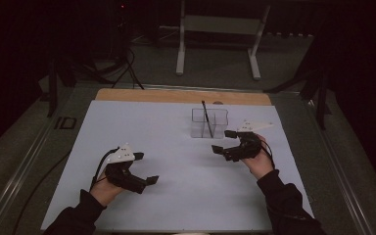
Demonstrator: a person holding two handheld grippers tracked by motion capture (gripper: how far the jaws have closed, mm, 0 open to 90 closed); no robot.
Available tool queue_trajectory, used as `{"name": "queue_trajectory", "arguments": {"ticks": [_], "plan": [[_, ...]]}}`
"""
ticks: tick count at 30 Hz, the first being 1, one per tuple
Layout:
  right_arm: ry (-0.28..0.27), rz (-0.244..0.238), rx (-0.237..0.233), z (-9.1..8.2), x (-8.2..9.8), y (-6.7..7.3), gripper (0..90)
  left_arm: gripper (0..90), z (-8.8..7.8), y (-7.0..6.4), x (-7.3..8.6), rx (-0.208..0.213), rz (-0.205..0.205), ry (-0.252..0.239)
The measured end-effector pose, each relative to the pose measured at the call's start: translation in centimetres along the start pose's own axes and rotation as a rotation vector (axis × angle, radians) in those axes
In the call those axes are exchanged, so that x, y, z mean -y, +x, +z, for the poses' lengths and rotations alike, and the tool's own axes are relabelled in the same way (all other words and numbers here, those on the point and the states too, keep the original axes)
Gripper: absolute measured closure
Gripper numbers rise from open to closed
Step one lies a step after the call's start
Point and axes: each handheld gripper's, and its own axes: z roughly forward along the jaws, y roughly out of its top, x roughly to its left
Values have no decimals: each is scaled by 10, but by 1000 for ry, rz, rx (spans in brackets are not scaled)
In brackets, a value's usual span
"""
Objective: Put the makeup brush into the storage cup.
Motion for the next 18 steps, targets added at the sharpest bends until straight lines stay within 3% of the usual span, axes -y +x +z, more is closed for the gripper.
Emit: {"name": "queue_trajectory", "arguments": {"ticks": [4,9,18], "plan": [[-1,-7,-5,-3,9,5,148,8,-5,3,5,15,-13,-5],[-16,3,-51,-6,26,15,145,9,-14,8,18,4,-33,-3],[-28,-2,-69,-18,47,23,129,9,-27,13,37,-20,-35,0]]}}
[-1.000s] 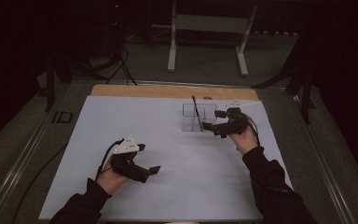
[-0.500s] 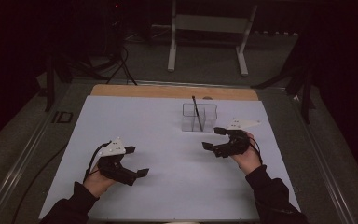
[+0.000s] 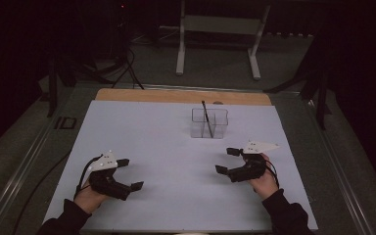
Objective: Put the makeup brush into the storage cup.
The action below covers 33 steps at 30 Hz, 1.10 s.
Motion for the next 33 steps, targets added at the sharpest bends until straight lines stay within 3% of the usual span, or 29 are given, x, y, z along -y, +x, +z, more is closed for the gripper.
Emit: {"name": "queue_trajectory", "arguments": {"ticks": [7,19,33], "plan": [[11,-1,6,-14,14,-1,128,9,-6,9,17,31,-25,-12],[26,11,-15,-36,46,4,131,9,-21,18,39,-7,-26,3],[16,10,0,-52,67,10,133,9,-32,17,53,1,-24,1]]}}
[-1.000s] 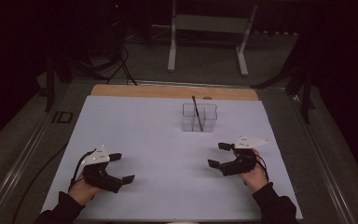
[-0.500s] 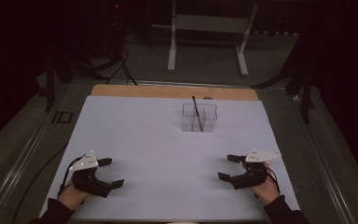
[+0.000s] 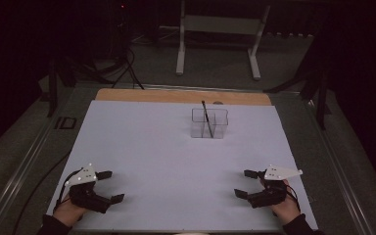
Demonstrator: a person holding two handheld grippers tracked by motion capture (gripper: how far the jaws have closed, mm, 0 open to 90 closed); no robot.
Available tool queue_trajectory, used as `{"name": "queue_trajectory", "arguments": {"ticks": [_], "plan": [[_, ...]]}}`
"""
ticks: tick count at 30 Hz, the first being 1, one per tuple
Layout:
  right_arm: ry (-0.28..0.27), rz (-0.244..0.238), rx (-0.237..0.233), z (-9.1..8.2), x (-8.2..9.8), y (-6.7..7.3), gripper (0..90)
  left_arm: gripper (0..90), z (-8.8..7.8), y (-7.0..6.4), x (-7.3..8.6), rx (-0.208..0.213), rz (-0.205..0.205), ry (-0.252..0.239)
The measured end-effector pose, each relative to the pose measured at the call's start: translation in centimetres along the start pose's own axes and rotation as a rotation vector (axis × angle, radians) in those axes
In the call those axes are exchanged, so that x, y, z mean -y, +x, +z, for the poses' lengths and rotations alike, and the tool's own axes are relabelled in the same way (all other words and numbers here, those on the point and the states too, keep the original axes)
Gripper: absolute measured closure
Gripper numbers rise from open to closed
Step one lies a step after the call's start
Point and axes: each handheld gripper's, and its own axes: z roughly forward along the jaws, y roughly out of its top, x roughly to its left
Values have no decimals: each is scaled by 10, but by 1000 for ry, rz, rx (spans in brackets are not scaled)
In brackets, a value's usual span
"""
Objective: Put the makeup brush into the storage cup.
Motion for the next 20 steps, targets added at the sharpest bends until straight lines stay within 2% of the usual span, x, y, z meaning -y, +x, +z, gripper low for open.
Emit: {"name": "queue_trajectory", "arguments": {"ticks": [3,9,20], "plan": [[4,1,13,-3,3,-1,133,9,-4,1,5,-19,7,10],[10,16,21,-6,7,-4,133,9,-4,1,7,-22,4,1],[22,27,10,-3,10,-5,134,9,-3,1,8,-30,-1,-1]]}}
